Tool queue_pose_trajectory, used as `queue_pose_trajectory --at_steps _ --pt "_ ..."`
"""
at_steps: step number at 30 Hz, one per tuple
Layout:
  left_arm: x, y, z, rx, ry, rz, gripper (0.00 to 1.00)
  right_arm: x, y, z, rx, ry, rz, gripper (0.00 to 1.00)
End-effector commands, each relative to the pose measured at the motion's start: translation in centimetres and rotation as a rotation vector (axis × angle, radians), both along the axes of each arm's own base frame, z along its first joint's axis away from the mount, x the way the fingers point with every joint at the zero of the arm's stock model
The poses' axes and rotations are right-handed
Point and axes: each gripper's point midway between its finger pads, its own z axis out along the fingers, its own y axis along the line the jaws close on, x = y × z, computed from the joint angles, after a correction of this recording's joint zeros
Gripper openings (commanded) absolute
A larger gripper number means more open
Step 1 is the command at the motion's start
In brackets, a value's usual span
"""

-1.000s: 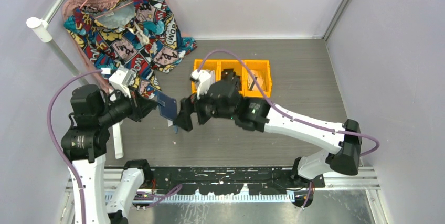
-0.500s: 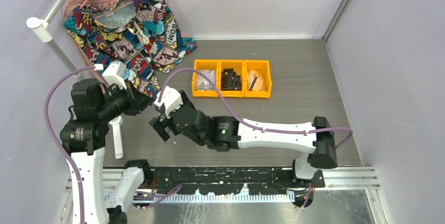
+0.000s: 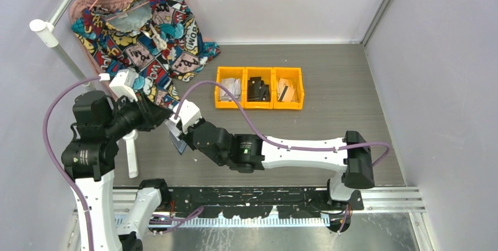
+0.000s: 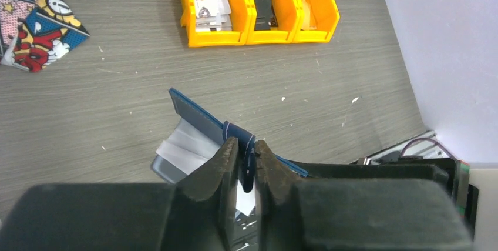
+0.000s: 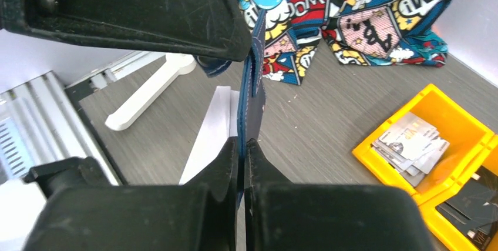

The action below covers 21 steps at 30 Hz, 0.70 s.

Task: Take the credit cards out of the card holder
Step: Open the card holder.

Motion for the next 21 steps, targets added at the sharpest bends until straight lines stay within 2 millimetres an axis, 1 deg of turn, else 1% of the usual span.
queue_pose_trajectory --at_steps 1,2,3,4,5,7,8,9,10,11,12,14,19,21 --pt "-0.8 -1.7 2.2 -0.062 -0.051 -0.087 0.38 -0.8 -1.4 5.1 0.177 0.043 0.073 0.01" --pt "-1.0 -1.9 2.4 -0.065 -0.060 -0.107 0.63 -0.5 -1.9 5.0 0.194 0.075 0.088 0.01" --pt "-1.3 -2.2 2.6 -0.069 -0.070 -0.127 0.82 -0.5 -2.3 5.1 0.218 0.114 0.112 0.01" --pt "-1.7 -2.6 2.9 -0.073 -0.082 -0.154 0.97 -0.1 -3.0 5.2 0.250 0.161 0.135 0.01" --pt "-2.1 -2.8 3.0 -0.073 -0.094 -0.175 0.99 0.1 -3.6 5.2 0.280 0.209 0.170 0.01" --pt "-3.0 -3.5 3.1 -0.077 -0.111 -0.233 1.00 0.5 -5.1 5.7 0.360 0.306 0.244 0.01" --pt "-3.4 -3.8 3.0 -0.080 -0.118 -0.266 1.00 0.1 -5.6 6.1 0.392 0.354 0.308 0.01" --pt "-3.9 -4.2 2.9 -0.081 -0.124 -0.299 1.00 0.2 -6.3 6.3 0.419 0.397 0.346 0.01" --pt "-4.3 -4.4 2.6 -0.079 -0.129 -0.326 1.00 0.0 -6.8 6.5 0.438 0.433 0.392 0.01" --pt "-5.0 -4.7 2.1 -0.057 -0.155 -0.371 1.00 -1.2 -8.0 7.4 0.476 0.514 0.518 0.01" --pt "-5.1 -4.7 1.9 -0.050 -0.163 -0.381 0.99 -1.3 -8.3 7.6 0.486 0.535 0.538 0.01" --pt "-5.1 -4.8 1.7 -0.039 -0.188 -0.395 0.97 -2.8 -8.6 8.2 0.489 0.580 0.631 0.01" --pt "-4.6 -4.7 1.5 -0.017 -0.208 -0.408 0.84 -5.2 -8.8 9.9 0.515 0.652 0.784 0.01" --pt "-4.7 -4.9 1.5 -0.015 -0.214 -0.428 0.81 -5.9 -8.9 10.8 0.530 0.670 0.837 0.01"
